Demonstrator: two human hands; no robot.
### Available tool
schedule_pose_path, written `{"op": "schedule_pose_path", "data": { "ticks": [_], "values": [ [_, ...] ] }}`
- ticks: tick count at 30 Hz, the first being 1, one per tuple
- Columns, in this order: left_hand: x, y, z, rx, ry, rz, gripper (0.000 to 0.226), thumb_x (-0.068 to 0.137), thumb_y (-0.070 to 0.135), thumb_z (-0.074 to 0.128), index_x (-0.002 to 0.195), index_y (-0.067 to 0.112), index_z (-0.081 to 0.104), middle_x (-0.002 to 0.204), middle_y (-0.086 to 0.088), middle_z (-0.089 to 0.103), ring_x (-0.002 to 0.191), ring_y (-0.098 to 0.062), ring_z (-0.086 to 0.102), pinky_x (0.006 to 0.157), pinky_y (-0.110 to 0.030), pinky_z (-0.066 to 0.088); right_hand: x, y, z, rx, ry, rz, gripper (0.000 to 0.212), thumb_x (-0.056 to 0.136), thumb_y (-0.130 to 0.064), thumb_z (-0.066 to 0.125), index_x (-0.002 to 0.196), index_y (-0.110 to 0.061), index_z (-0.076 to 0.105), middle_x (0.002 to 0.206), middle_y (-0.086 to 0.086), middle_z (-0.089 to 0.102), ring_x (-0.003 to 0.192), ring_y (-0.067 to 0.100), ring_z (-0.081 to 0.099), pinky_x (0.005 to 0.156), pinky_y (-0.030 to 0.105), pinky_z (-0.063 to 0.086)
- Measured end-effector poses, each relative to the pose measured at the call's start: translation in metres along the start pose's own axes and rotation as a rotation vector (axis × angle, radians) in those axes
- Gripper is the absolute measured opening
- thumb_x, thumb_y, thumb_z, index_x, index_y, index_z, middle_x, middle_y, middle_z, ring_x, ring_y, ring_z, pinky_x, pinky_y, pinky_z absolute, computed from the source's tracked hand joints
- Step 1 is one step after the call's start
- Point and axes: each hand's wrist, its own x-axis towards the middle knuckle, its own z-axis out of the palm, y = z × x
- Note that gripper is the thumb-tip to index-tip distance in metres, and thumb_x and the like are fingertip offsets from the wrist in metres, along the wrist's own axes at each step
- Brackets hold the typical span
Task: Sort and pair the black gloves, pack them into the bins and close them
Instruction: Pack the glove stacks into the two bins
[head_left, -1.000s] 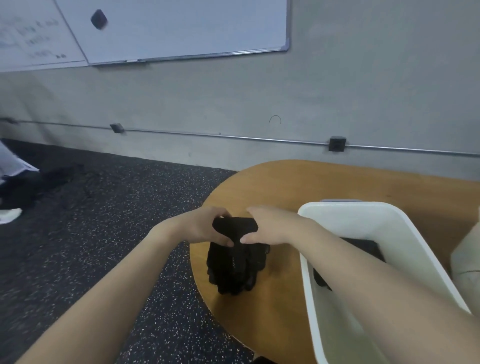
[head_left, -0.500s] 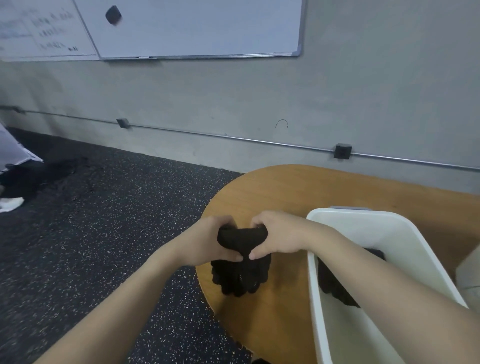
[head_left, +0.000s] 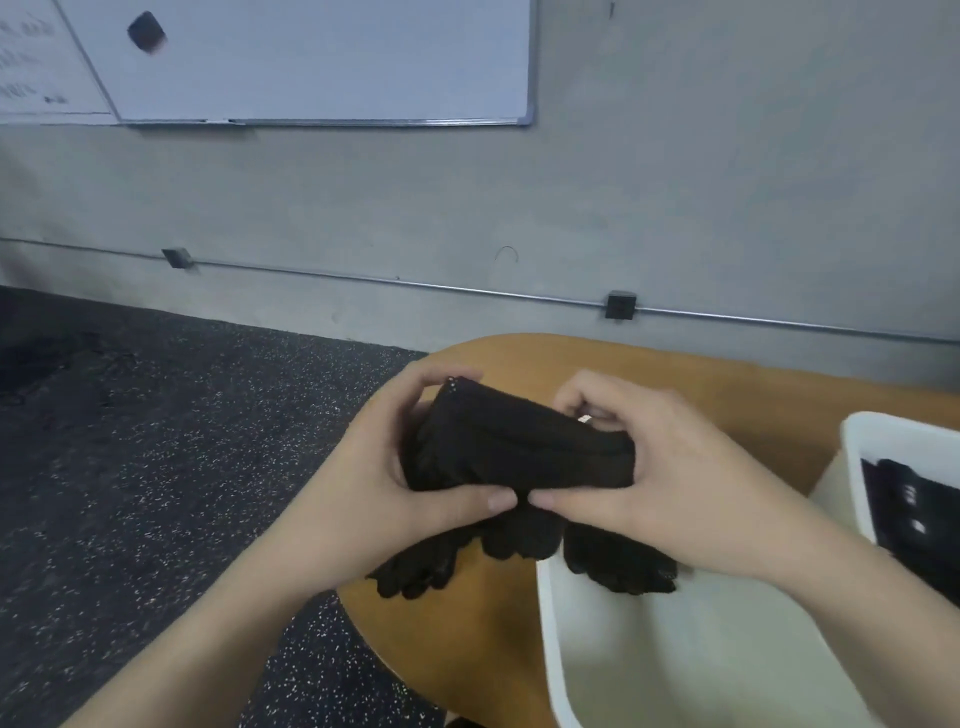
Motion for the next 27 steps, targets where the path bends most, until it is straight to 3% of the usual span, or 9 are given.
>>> {"op": "schedule_pose_path", "data": {
  "ticks": [2,4,8,12,16,18,20,22,27],
  "values": [
    [0.006,-0.002,0.022,-0.14,-0.012,0.008,0.061,0.073,0.021,0.092,0.126,0.021,0.063,0.113,-0.005,0.075,0.104,-0.025,0.074,0.083,-0.031,0.061,-0.023,0.008,-0.001,0.149,0.103,0.058,0.038,0.077,-0.04,0.084,0.096,-0.023,0.056,0.082,-0.002,0.072,0.067,0.034,0.07,0.057,0.061,0.057],
    [0.011,-0.006,0.045,-0.263,-0.022,-0.008,0.054,0.074,0.022,0.09,0.122,0.022,0.067,0.114,-0.009,0.075,0.104,-0.028,0.075,0.082,-0.034,0.063,-0.041,0.017,-0.002,0.224,0.205,0.095,0.038,0.077,-0.038,0.084,0.095,-0.021,0.055,0.088,-0.002,0.074,0.072,0.034,0.072,0.061,0.064,0.055],
    [0.024,-0.019,0.092,-0.432,0.007,-0.111,0.06,0.069,0.024,0.09,0.124,0.021,0.067,0.12,-0.014,0.073,0.112,-0.033,0.071,0.091,-0.048,0.061,-0.066,0.036,-0.002,0.33,0.385,0.148,0.032,0.082,-0.018,0.086,0.092,-0.017,0.055,0.08,-0.007,0.074,0.059,0.013,0.07,0.048,0.026,0.052],
    [0.033,-0.022,0.125,-0.656,-0.057,-0.18,0.055,0.076,0.02,0.086,0.128,0.016,0.068,0.127,-0.016,0.071,0.118,-0.034,0.069,0.088,-0.035,0.059,-0.083,0.049,-0.007,0.414,0.487,0.193,0.033,0.085,-0.012,0.083,0.095,-0.003,0.052,0.069,-0.019,0.069,0.052,0.002,0.066,0.047,0.013,0.048],
    [0.04,-0.016,0.133,-0.45,-0.074,-0.137,0.046,0.079,0.027,0.084,0.123,0.022,0.069,0.121,-0.01,0.074,0.112,-0.032,0.072,0.084,-0.033,0.06,-0.098,0.056,-0.02,0.494,0.401,0.3,0.037,0.083,-0.018,0.087,0.105,-0.01,0.057,0.085,-0.013,0.072,0.073,0.007,0.074,0.059,0.017,0.057],
    [0.042,-0.01,0.128,-0.309,-0.153,-0.095,0.043,0.085,0.024,0.083,0.125,0.025,0.068,0.12,-0.006,0.074,0.109,-0.029,0.073,0.08,-0.034,0.062,-0.105,0.06,-0.029,0.507,0.32,0.317,0.042,0.078,-0.031,0.088,0.113,-0.028,0.064,0.105,-0.008,0.074,0.095,0.011,0.075,0.074,0.028,0.062],
    [0.042,-0.003,0.124,-0.197,-0.28,-0.06,0.043,0.089,0.017,0.082,0.128,0.025,0.065,0.117,-0.008,0.074,0.102,-0.034,0.074,0.075,-0.047,0.064,-0.108,0.062,-0.036,0.478,0.275,0.287,0.044,0.075,-0.039,0.085,0.115,-0.043,0.066,0.115,-0.008,0.073,0.107,0.01,0.072,0.084,0.028,0.061],
    [0.041,0.002,0.124,-0.076,-0.331,-0.035,0.044,0.088,0.015,0.083,0.127,0.025,0.065,0.115,-0.006,0.075,0.102,-0.032,0.074,0.082,-0.054,0.062,-0.108,0.061,-0.036,0.473,0.266,0.264,0.044,0.076,-0.036,0.084,0.116,-0.043,0.068,0.113,-0.009,0.075,0.105,0.01,0.072,0.084,0.024,0.058],
    [0.035,0.004,0.127,-0.041,-0.372,-0.03,0.059,0.085,0.015,0.086,0.136,0.029,0.059,0.128,0.003,0.07,0.121,-0.018,0.066,0.096,-0.031,0.056,-0.111,0.063,-0.026,0.454,0.303,0.235,0.031,0.079,-0.028,0.081,0.108,-0.031,0.073,0.101,-0.002,0.076,0.096,0.018,0.073,0.087,0.034,0.058]
  ]
}}
